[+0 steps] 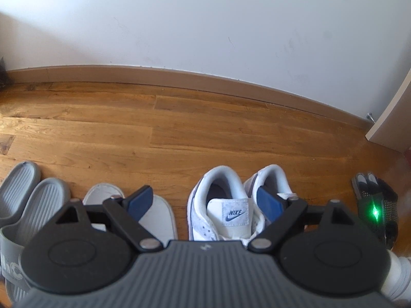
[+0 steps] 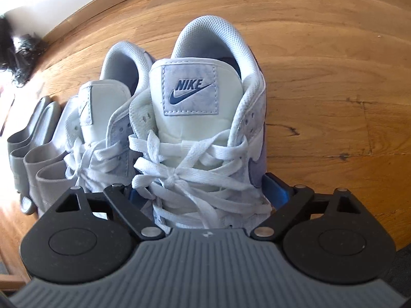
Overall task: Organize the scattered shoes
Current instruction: 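Move both tools toward the black sneakers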
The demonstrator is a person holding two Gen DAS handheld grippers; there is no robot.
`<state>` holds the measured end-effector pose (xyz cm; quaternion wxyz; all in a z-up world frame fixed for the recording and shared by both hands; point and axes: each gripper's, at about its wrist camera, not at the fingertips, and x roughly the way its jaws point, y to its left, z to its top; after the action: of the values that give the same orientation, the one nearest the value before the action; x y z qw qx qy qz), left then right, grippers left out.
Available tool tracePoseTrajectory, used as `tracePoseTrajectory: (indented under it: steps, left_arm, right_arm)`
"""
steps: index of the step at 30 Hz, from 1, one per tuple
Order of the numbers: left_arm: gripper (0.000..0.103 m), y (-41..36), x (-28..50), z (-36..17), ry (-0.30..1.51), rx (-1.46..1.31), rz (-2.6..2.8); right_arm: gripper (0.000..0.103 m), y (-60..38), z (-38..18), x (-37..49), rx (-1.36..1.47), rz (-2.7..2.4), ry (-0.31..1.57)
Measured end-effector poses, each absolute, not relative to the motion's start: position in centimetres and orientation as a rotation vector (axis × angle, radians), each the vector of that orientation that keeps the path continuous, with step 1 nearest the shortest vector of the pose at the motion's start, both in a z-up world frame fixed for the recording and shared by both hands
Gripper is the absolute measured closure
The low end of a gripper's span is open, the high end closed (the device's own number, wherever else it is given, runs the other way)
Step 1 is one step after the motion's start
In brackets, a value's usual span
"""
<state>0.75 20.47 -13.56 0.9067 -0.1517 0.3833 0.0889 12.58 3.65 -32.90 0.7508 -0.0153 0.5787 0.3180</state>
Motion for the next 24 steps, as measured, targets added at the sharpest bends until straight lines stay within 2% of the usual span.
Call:
tracePoseTrajectory:
  steps: [3, 8, 11, 14, 16, 19, 21, 24]
  left_arm:
    - [0.016, 20.8, 0.6, -13.7, 0.802, -0.324, 0.195]
    - [0.016, 20.9, 0.5, -13.8, 0.816, -0.349, 0.206]
    - [0.016, 20.4, 0.9, -13.2, 0.813, -0.336, 0.190]
    - [0.016, 19.8, 1.3, -12.4, 0.807, -0.323, 0.153]
    - [0.015, 19.4, 1.5, -11.9, 0.799, -0.314, 0.125]
    - [0.011, 17.5, 2.1, -12.1, 0.805, -0.293, 0.057]
    - [0.011, 15.9, 2.6, -12.7, 0.825, -0.286, 0.004]
    - [0.011, 12.0, 3.5, -13.8, 0.879, -0.274, -0.100]
  right_arm:
    - [0.011, 3.5, -32.8, 12.6, -0.028, 0.708, 1.245]
    - [0.011, 4.3, -32.7, 11.4, -0.049, 0.708, 1.227]
    - [0.005, 4.8, -32.9, 12.5, -0.039, 0.760, 1.249]
    - [0.008, 3.0, -32.3, 14.0, 0.080, 0.793, 1.316]
    - [0.007, 0.6, -30.3, 14.6, 0.140, 0.772, 1.325]
    - [0.007, -5.7, -24.5, 14.7, 0.065, 0.738, 1.220]
    - [0.006, -8.7, -22.9, 14.8, 0.049, 0.708, 1.180]
    - [0.005, -18.0, -19.6, 14.8, 0.132, 0.558, 1.112]
